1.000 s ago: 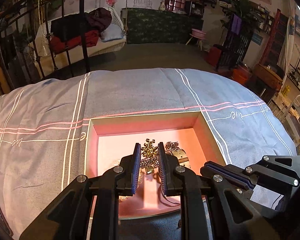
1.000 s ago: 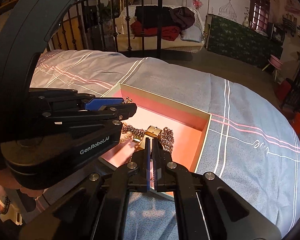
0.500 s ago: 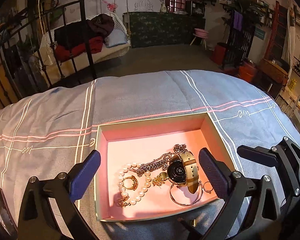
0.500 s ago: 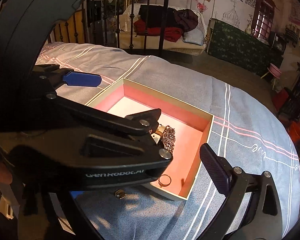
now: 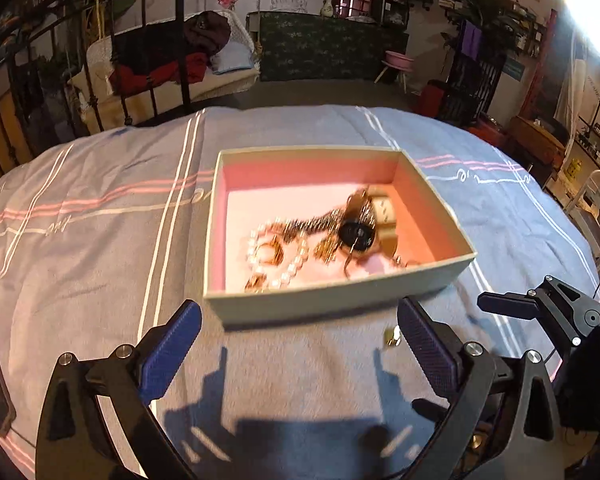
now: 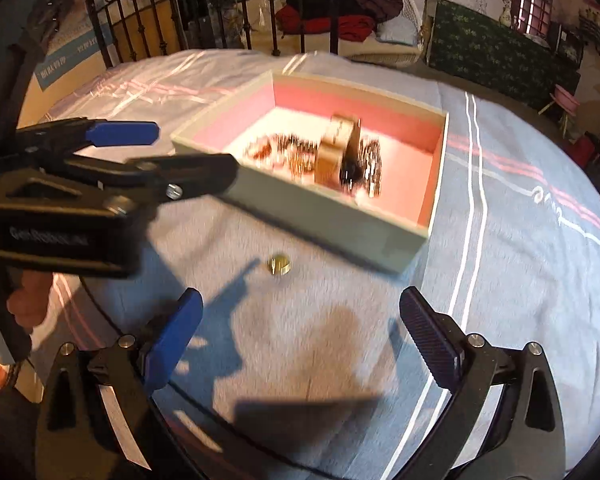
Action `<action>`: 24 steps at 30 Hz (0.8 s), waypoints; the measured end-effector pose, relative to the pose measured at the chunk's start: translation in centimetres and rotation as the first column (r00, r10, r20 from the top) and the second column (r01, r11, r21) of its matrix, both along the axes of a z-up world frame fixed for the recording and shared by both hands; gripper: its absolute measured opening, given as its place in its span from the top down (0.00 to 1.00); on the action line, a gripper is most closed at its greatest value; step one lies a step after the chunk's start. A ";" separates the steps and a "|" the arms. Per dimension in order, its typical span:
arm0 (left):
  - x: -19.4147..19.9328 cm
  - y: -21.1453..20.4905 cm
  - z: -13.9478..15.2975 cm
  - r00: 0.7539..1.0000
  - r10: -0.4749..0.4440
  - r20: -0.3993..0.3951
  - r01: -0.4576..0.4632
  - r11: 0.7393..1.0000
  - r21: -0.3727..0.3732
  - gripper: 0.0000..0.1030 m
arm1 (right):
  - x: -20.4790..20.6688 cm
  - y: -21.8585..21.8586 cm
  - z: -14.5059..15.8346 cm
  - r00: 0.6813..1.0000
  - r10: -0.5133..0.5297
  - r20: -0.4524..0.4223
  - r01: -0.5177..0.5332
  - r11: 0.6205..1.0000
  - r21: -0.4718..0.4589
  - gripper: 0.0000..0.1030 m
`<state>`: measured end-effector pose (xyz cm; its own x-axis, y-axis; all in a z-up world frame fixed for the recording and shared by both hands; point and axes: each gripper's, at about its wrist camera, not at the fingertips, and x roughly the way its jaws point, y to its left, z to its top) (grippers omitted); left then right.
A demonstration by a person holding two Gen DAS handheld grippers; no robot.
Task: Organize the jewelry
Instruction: 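Grasp the last gold charm from the cover with the right gripper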
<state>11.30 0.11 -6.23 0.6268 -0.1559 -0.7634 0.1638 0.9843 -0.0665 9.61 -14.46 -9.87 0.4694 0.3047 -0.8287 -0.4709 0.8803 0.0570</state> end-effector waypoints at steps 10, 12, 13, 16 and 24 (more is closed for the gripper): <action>-1.2 3.3 -2.5 0.993 0.113 -0.042 -0.111 0.992 0.052 0.34 | 1.4 2.8 -1.2 0.999 0.011 -0.037 -0.011 1.000 0.000 0.23; -1.1 3.2 -2.3 0.994 0.098 -0.041 -0.096 0.994 0.048 0.46 | 1.5 3.5 -1.0 1.000 0.019 -0.011 -0.019 1.000 0.000 0.41; -1.2 2.9 -2.2 0.995 0.092 -0.042 -0.090 0.995 0.048 0.47 | 1.6 3.8 -1.0 1.000 0.021 -0.006 -0.021 1.000 0.000 0.44; -1.4 2.2 -1.8 0.997 0.065 -0.033 -0.064 0.997 0.044 0.56 | 1.6 3.8 -0.9 1.000 0.023 -0.003 -0.023 1.000 0.008 0.70; -1.6 0.0 -0.9 1.000 -0.021 -0.013 0.021 0.999 0.025 0.79 | 1.4 3.1 -0.6 0.999 0.040 -0.022 -0.038 0.997 0.070 0.86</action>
